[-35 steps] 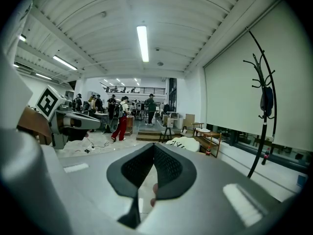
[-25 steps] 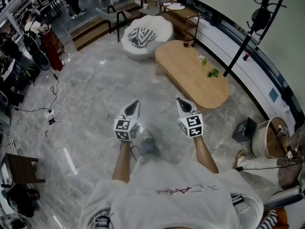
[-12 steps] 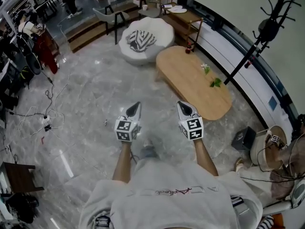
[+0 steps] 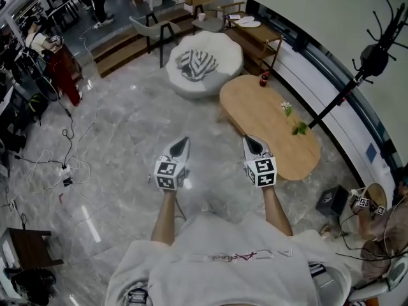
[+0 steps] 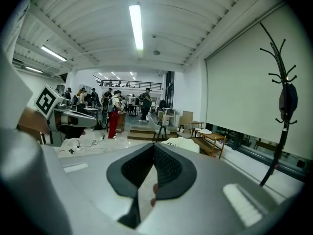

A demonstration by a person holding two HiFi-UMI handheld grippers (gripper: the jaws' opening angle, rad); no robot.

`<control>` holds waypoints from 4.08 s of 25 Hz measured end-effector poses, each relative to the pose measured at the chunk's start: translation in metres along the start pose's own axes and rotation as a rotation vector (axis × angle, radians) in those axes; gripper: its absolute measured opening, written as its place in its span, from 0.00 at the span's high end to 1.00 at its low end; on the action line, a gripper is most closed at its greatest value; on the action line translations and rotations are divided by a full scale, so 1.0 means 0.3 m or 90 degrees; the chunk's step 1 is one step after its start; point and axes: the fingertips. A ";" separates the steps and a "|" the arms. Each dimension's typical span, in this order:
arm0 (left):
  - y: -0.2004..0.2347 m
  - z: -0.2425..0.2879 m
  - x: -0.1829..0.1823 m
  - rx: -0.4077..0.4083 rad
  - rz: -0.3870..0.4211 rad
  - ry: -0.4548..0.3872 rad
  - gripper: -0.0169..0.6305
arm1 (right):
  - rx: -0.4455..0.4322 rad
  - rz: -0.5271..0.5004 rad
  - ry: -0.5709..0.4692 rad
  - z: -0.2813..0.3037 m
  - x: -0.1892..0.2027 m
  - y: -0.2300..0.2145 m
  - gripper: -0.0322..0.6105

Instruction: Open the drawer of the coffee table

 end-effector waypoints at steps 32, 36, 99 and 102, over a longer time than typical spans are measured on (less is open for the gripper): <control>0.414 0.300 -0.063 0.009 0.004 0.033 0.98 | -0.008 0.011 0.028 0.525 0.005 -0.023 0.94; 0.451 0.349 -0.075 0.000 0.005 0.034 0.98 | -0.016 0.012 0.023 0.588 -0.003 -0.036 0.94; 0.903 1.727 -0.524 -0.019 0.030 0.049 0.98 | -0.043 0.035 0.010 1.788 -0.048 -0.987 0.94; 0.843 1.832 -0.522 0.040 0.038 0.070 0.98 | 0.018 0.052 0.027 1.737 -0.021 -1.084 0.94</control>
Point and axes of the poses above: the fingertips, and each gripper's own axes: z forward along the fingers, y to its left, x out of its underside, and after that the axes turned 12 degrees about -z, right-handed
